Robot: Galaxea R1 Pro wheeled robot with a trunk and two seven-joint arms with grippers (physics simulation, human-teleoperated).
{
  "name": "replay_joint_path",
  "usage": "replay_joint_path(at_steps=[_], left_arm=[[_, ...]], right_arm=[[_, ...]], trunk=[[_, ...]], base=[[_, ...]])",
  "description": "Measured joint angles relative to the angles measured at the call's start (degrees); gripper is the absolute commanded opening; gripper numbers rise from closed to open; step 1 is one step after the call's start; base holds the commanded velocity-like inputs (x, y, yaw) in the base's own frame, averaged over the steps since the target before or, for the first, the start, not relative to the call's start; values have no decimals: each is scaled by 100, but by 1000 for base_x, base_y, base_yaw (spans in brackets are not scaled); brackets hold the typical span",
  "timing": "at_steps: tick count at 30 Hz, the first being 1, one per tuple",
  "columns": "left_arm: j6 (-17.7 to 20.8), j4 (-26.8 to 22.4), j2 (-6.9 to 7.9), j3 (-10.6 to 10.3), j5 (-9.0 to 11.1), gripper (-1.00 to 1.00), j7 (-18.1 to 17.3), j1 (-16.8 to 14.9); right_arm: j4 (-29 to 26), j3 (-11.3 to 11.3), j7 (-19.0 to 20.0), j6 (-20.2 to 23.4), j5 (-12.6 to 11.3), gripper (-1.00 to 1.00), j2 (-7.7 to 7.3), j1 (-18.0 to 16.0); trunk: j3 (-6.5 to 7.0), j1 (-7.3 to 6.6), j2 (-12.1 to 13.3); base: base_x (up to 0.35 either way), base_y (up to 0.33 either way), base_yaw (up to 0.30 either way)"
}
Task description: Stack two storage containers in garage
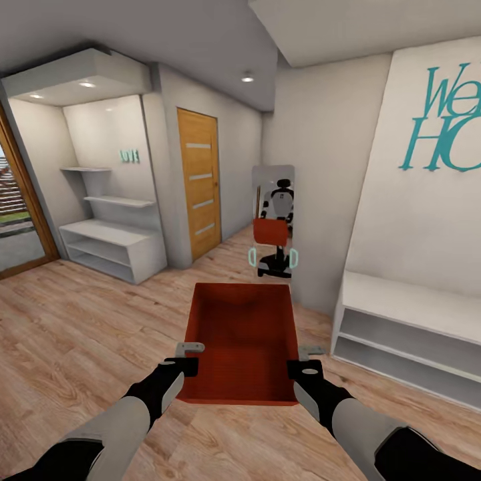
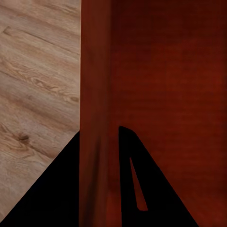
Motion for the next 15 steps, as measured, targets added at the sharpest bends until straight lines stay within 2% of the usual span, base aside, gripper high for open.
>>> replay_joint_path(at_steps=[12,15], left_arm=[[-2,0,2,-2,4,-100,-3,0],[-2,-2,2,0,1,-100,-2,1]], right_arm=[[-4,5,-3,0,-5,-100,0,0],[-2,3,-2,0,-2,-100,1,0]], trunk=[[0,0,0],[0,0,0]], base=[[322,0,1],[322,0,142]])
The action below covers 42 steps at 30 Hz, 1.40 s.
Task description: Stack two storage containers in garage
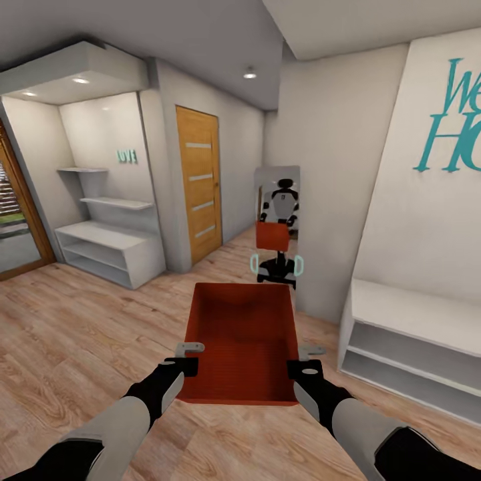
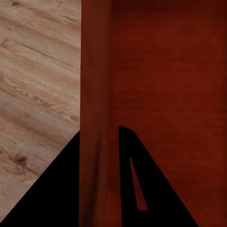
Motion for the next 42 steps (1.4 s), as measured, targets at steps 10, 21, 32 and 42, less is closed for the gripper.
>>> replay_joint_path(at_steps=[10,21,32,42], left_arm=[[-1,0,0,0,0,-100,0,0],[-4,-1,1,-4,6,-100,0,0],[-4,0,0,2,-1,-100,0,0],[-1,1,0,-1,2,-100,-1,-1]], right_arm=[[0,-1,0,0,1,-100,0,0],[-5,1,-3,0,1,-100,0,0],[-2,-2,-2,0,4,-100,0,0],[-2,0,-1,0,-1,-100,-1,0]], trunk=[[0,0,0],[0,0,0],[0,0,0],[0,0,0]], base=[[322,0,261],[322,0,269],[322,0,269],[322,0,109]])
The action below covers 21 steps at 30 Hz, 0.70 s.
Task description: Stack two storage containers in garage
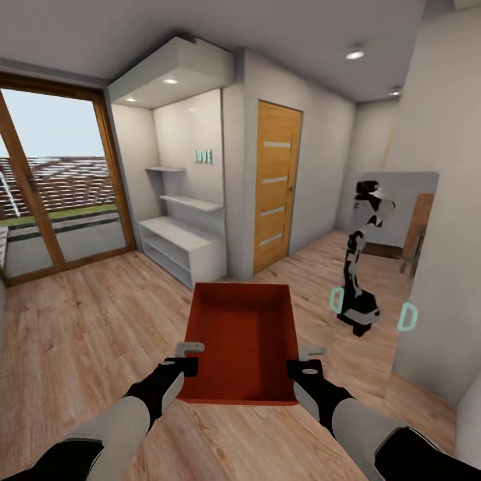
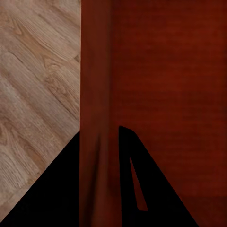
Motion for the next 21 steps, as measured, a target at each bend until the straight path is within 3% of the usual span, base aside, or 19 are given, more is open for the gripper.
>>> replay_joint_path(at_steps=[4,16,21], left_arm=[[-1,0,-1,1,-1,-100,1,0],[1,-2,0,0,-1,-100,2,1],[1,0,-1,2,-3,-100,1,0]], right_arm=[[0,-2,0,0,2,-100,0,0],[2,-2,2,0,3,-100,1,-1],[1,-2,1,0,2,-100,0,0]], trunk=[[0,0,0],[0,0,0],[0,0,0]], base=[[322,0,35],[322,0,252],[322,0,69]])
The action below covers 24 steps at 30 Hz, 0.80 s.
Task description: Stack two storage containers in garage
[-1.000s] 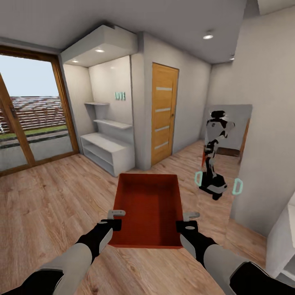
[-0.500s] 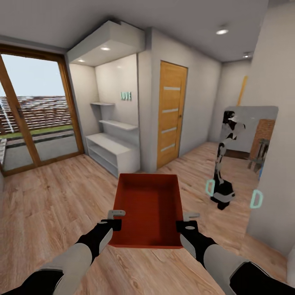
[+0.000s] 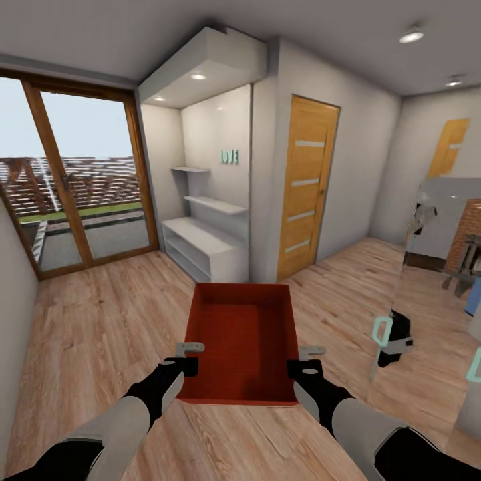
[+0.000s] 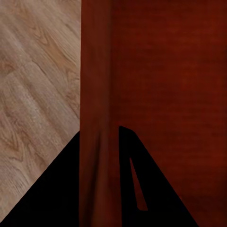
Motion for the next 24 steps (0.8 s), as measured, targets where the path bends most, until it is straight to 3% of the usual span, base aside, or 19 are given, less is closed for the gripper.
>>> replay_joint_path(at_steps=[24], left_arm=[[0,1,-4,9,-12,-100,2,0]], right_arm=[[4,-10,3,0,11,-100,-1,0]], trunk=[[0,0,0]], base=[[322,0,1]])
